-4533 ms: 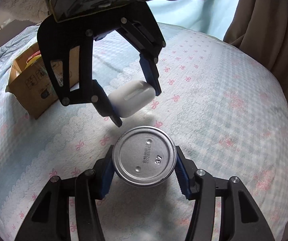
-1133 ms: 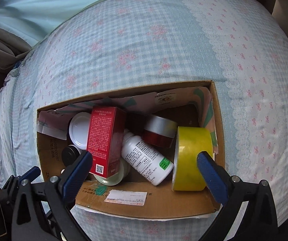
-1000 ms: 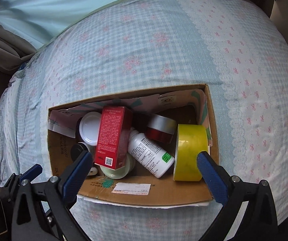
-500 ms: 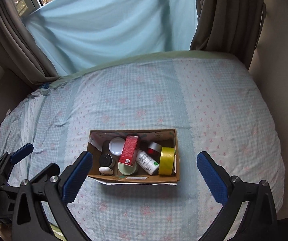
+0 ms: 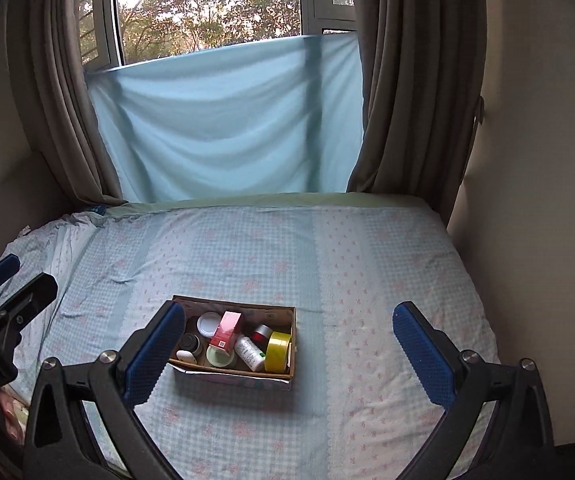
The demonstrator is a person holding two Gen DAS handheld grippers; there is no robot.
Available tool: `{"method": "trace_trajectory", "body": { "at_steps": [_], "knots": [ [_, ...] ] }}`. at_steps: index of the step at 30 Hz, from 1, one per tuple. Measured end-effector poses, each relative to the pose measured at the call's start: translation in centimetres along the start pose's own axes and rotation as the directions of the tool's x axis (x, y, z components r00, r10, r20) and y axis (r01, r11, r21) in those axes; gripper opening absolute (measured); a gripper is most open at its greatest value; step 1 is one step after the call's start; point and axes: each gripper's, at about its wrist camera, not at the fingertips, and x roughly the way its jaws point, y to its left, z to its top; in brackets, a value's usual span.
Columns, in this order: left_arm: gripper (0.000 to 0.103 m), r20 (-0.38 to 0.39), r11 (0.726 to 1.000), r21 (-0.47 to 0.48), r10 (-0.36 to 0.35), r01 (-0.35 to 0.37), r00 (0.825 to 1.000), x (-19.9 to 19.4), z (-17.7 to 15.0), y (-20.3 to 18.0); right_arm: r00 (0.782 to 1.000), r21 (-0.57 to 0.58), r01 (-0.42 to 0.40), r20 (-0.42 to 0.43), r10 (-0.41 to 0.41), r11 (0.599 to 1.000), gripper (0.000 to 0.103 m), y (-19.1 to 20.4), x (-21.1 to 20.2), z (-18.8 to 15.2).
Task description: Organize rigid objects
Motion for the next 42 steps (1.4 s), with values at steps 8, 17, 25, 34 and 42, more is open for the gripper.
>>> {"method": "trace_trajectory", "body": {
  "at_steps": [8, 17, 25, 34, 42],
  "knots": [
    [0.103, 0.03, 0.999, 0.025, 0.027, -0.028, 0.999, -1.3, -1.1, -2.1, 0.997, 0.005, 0.03, 0.064, -0.031, 1.0, 0.103, -2.2, -2.6, -1.1],
    [0.103, 0.037, 0.999, 0.03, 0.025, -0.026, 0.999, -1.7, -0.9, -3.1, 0.995, 0.023, 0.039, 0.091, -0.041, 0.999, 0.103, -3.3, -3.6, -1.2],
    [0.103, 0.04, 0.999, 0.03, 0.025, -0.026, 0.999, -1.8, -0.9, -3.4, 0.994, 0.027, 0.041, 0.097, -0.043, 0.999, 0.103, -3.6, -3.9, -1.3],
    [0.103, 0.049, 0.999, 0.032, 0.035, -0.037, 0.998, -1.6, -0.9, -3.7, 0.994, 0.023, 0.045, 0.099, -0.047, 0.999, 0.103, -3.6, -3.8, -1.1],
    [0.103, 0.052, 0.999, 0.025, 0.042, -0.043, 0.998, -1.3, -0.7, -3.4, 0.993, 0.019, 0.046, 0.105, -0.047, 0.999, 0.103, -3.5, -3.5, -0.5]
  ]
}}
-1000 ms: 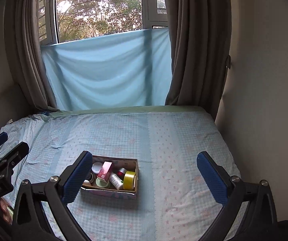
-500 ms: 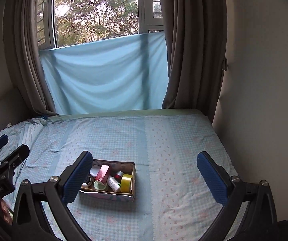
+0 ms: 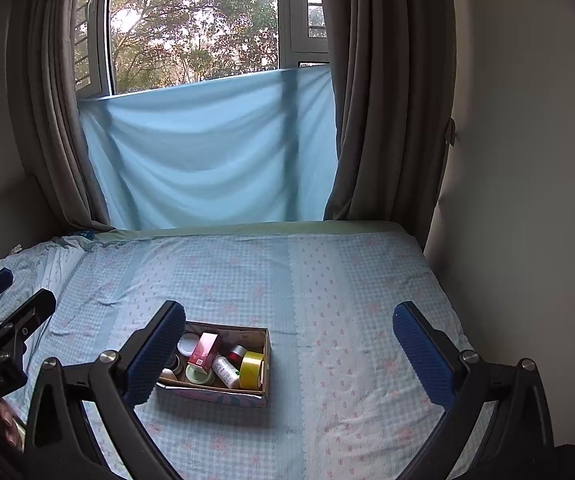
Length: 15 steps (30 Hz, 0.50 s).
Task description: Organize rigid objects
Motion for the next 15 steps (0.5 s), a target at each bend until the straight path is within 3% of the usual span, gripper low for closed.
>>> {"method": "trace_trajectory", "body": {
  "at_steps": [15],
  "knots": [
    [0.103, 0.002, 1.0, 0.001, 0.002, -0.002, 1.0, 0.28, 0.07, 0.05, 1.0, 0.002, 0.004, 0.002, -0.004, 1.0, 0.103, 0.1, 0.28, 0.31]
  ]
}}
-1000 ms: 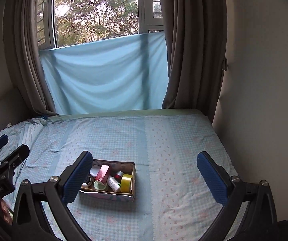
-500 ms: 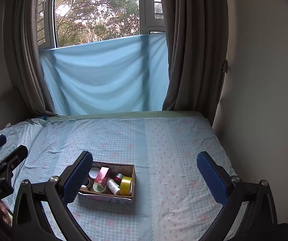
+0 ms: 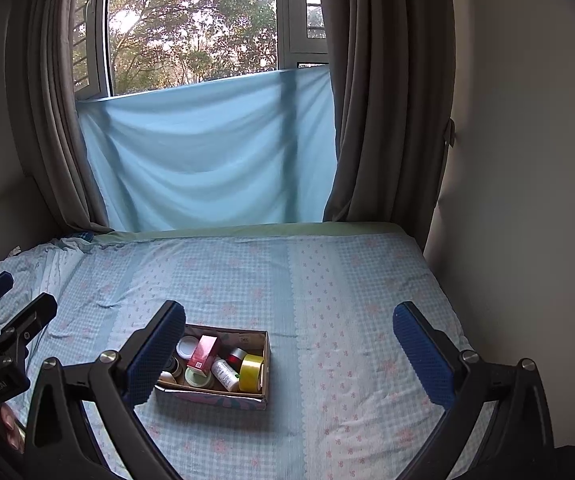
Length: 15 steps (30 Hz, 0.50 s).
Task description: Organize rigid objects
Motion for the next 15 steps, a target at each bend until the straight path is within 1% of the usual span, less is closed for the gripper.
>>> {"method": "trace_trajectory", "body": {
  "at_steps": [10, 15],
  "knots": [
    [0.103, 0.029, 1.0, 0.005, 0.019, -0.019, 0.999, -0.15, -0.05, -0.16, 1.0, -0.002, 0.0, -0.002, 0.0, 1.0, 0.103, 0.07, 0.06, 0.06],
    [0.103, 0.059, 0.998, 0.035, 0.047, -0.049, 0.997, -0.35, -0.05, -0.75, 1.0, -0.002, -0.001, -0.001, 0.001, 1.0, 0.103, 0.1, 0.16, 0.14]
  ]
}}
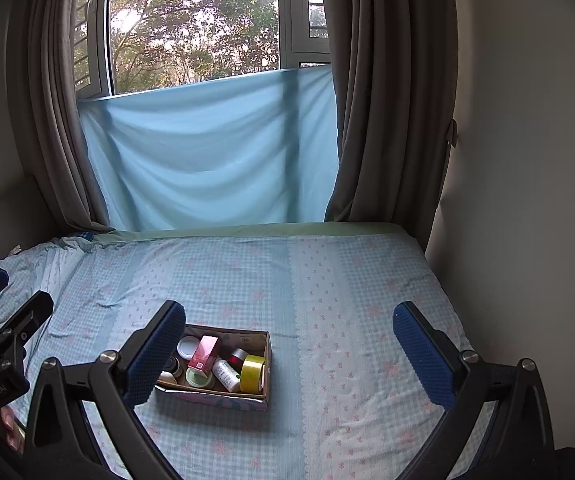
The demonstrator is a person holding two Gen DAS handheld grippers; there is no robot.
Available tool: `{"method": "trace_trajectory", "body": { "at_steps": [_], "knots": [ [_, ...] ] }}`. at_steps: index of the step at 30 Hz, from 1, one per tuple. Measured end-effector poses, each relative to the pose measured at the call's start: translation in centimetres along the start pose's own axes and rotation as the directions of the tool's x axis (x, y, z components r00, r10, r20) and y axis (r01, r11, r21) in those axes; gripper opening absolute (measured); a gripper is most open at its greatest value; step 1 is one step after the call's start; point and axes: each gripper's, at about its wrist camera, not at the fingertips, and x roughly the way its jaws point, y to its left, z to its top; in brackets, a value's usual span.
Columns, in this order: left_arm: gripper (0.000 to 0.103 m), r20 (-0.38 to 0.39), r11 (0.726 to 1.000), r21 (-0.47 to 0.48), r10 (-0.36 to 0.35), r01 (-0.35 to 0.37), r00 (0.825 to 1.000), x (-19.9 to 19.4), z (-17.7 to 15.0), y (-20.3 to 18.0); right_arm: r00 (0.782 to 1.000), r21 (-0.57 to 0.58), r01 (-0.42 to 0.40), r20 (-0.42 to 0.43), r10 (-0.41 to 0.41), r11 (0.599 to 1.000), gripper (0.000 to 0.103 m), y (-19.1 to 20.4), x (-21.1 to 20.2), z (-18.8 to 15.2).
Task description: Organize rigid objects
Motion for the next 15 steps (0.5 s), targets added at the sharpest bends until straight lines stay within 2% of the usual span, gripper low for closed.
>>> {"method": "trace_trajectory", "body": {
  "at_steps": [4, 7, 15],
  "knots": [
    [0.103, 0.024, 0.999, 0.023, 0.041, -0.042, 0.999, 0.0, 0.1, -0.5, 1.0, 0.001, -0.002, -0.002, 0.002, 1.0, 0.103, 0.1, 0.1, 0.1],
    [0.103, 0.03, 0.999, 0.01, 0.032, -0.033, 0.999, 0.2, 0.0, -0.4, 1.0, 0.003, -0.004, -0.006, 0.004, 1.0, 0.103, 0.2, 0.4, 0.2],
    [0.103, -0.035, 0.999, -0.01, 0.041, -0.041, 0.999, 2.6, -0.5, 0.5, 0.999, 0.009, 0.001, -0.042, 0.0, 1.0, 0.103, 0.4, 2.4, 0.1]
  ]
}}
